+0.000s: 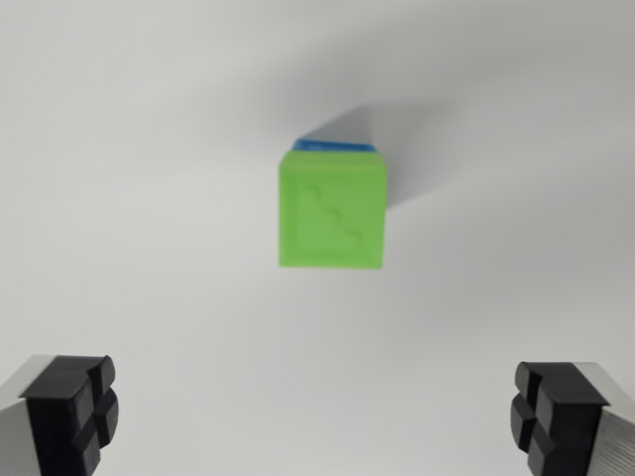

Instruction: Stack cube

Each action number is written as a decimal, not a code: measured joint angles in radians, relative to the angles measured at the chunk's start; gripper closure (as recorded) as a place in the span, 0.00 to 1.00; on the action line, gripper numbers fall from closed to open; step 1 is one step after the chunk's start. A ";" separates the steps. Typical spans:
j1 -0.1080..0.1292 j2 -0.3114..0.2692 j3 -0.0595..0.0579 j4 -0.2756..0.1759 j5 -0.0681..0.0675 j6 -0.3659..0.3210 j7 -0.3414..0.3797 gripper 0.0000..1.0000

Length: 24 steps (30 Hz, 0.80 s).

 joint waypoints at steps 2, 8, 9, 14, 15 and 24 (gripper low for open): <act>0.000 -0.011 0.000 0.010 0.000 -0.022 0.000 0.00; 0.000 -0.039 0.000 0.036 -0.001 -0.075 0.001 0.00; 0.000 -0.043 0.000 0.042 -0.001 -0.085 0.001 0.00; 0.000 -0.063 0.000 0.069 -0.002 -0.132 0.002 0.00; 0.000 -0.066 0.000 0.074 -0.002 -0.140 0.002 0.00; 0.000 -0.088 0.000 0.117 -0.003 -0.206 0.002 0.00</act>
